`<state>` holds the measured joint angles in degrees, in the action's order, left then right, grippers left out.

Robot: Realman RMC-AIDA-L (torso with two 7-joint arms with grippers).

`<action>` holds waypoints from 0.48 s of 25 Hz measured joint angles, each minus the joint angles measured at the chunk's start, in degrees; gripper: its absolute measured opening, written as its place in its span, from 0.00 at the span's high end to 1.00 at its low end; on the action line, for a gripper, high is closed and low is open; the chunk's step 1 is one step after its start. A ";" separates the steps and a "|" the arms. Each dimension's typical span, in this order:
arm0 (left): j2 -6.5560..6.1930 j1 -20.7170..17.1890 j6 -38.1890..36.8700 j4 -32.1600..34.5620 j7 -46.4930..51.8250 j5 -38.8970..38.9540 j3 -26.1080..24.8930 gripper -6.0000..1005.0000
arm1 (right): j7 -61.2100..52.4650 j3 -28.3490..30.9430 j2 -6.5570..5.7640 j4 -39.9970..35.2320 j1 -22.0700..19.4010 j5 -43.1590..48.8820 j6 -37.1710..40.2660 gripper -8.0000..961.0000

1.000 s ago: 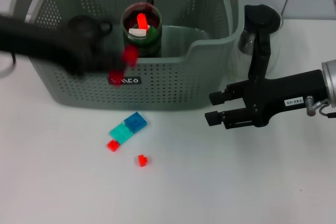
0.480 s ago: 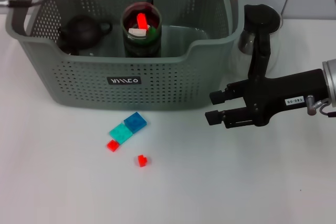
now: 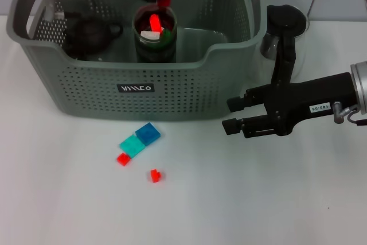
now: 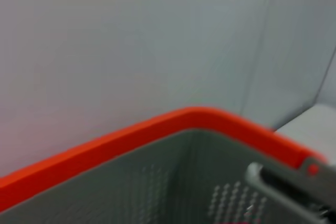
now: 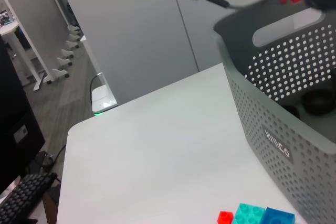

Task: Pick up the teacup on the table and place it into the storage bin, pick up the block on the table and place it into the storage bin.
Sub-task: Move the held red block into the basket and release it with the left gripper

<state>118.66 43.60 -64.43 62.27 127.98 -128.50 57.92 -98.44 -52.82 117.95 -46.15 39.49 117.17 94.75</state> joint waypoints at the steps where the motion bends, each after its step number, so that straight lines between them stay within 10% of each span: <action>1: 0.09 0.20 1.85 -0.93 0.09 -1.38 1.23 0.81 | 0.00 0.00 0.00 0.00 0.02 -0.01 0.00 0.36; 12: 1.03 0.74 5.31 -3.05 0.08 -6.51 3.50 0.81 | 0.00 0.06 0.03 0.01 -0.03 -0.02 -0.17 0.36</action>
<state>119.69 44.33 -59.11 59.22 128.07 -135.01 61.42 -98.44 -52.77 117.98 -46.14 39.47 117.15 94.59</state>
